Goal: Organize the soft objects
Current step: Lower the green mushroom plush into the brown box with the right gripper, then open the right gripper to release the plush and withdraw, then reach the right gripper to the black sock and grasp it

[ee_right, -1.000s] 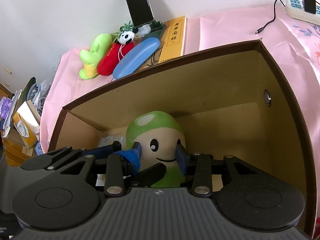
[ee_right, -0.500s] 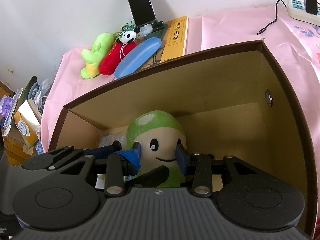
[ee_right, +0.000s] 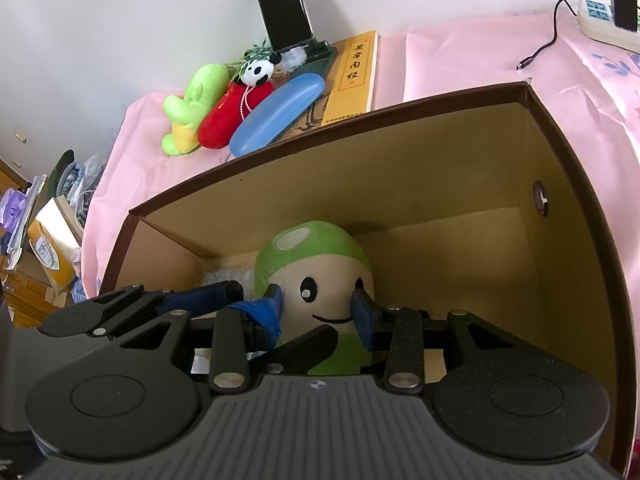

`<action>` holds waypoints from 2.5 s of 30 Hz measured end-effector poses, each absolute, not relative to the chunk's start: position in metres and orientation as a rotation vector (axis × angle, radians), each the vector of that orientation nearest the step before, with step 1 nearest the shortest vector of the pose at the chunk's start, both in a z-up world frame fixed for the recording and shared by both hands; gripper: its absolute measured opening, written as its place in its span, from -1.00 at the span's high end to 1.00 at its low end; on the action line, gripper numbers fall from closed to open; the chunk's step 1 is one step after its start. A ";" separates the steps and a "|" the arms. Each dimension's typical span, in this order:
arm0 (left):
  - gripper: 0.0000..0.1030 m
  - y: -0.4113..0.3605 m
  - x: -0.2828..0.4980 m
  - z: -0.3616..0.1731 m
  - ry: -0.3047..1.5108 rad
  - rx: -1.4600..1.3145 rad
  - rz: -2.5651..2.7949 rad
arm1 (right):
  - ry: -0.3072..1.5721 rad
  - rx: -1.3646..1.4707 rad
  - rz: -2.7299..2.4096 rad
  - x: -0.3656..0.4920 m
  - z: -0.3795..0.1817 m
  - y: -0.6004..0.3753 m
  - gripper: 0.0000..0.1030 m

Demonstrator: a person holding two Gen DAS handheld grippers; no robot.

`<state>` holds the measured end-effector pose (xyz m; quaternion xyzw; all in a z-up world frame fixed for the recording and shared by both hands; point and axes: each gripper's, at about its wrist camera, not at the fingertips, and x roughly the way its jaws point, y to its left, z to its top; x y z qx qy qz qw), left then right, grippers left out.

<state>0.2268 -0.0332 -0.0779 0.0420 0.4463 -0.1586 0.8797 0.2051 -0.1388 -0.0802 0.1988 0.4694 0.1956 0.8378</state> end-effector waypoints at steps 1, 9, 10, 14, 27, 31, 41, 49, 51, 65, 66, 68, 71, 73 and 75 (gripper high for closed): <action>-0.51 -0.033 0.227 -0.078 0.929 0.088 -0.331 | 0.994 0.423 0.415 0.205 -0.080 -0.139 0.56; -0.52 -0.028 0.218 -0.069 0.878 0.076 -0.328 | 0.954 0.436 0.372 0.198 -0.071 -0.146 0.57; -0.52 -0.027 0.216 -0.067 0.868 0.080 -0.318 | 0.941 0.431 0.366 0.195 -0.068 -0.147 0.57; -0.52 -0.022 0.205 -0.056 0.850 0.060 -0.307 | 0.900 0.419 0.347 0.182 -0.058 -0.150 0.57; -0.68 -0.012 0.140 0.005 0.699 0.067 -0.296 | 0.703 0.371 0.269 0.118 -0.013 -0.160 0.57; -0.72 -0.008 0.116 0.016 0.673 0.069 -0.324 | 0.644 0.324 0.255 0.092 0.002 -0.159 0.57; -0.74 0.007 0.063 0.019 0.663 0.066 -0.373 | 0.595 0.236 0.222 0.044 0.007 -0.160 0.57; -0.74 0.008 0.033 -0.009 0.759 0.043 -0.519 | 0.687 0.230 0.241 0.016 -0.008 -0.166 0.58; -0.74 0.003 0.026 -0.017 0.781 0.050 -0.564 | 0.727 0.224 0.248 0.011 -0.017 -0.166 0.58; -0.74 -0.041 0.018 -0.084 0.980 0.046 -0.743 | 0.960 0.320 0.277 -0.007 -0.073 -0.167 0.61; -0.74 -0.042 0.019 -0.088 0.994 0.038 -0.746 | 0.972 0.329 0.282 -0.007 -0.076 -0.167 0.61; -0.74 -0.047 0.021 -0.096 1.013 0.034 -0.742 | 0.994 0.331 0.292 -0.007 -0.082 -0.165 0.62; -0.74 -0.055 0.025 -0.104 1.036 0.037 -0.737 | 1.017 0.334 0.310 -0.004 -0.088 -0.164 0.62; -0.74 -0.059 0.027 -0.110 1.056 0.039 -0.732 | 1.034 0.349 0.320 -0.002 -0.092 -0.164 0.62; -0.72 -0.062 0.029 -0.115 1.066 0.043 -0.720 | 1.047 0.360 0.331 0.000 -0.096 -0.166 0.62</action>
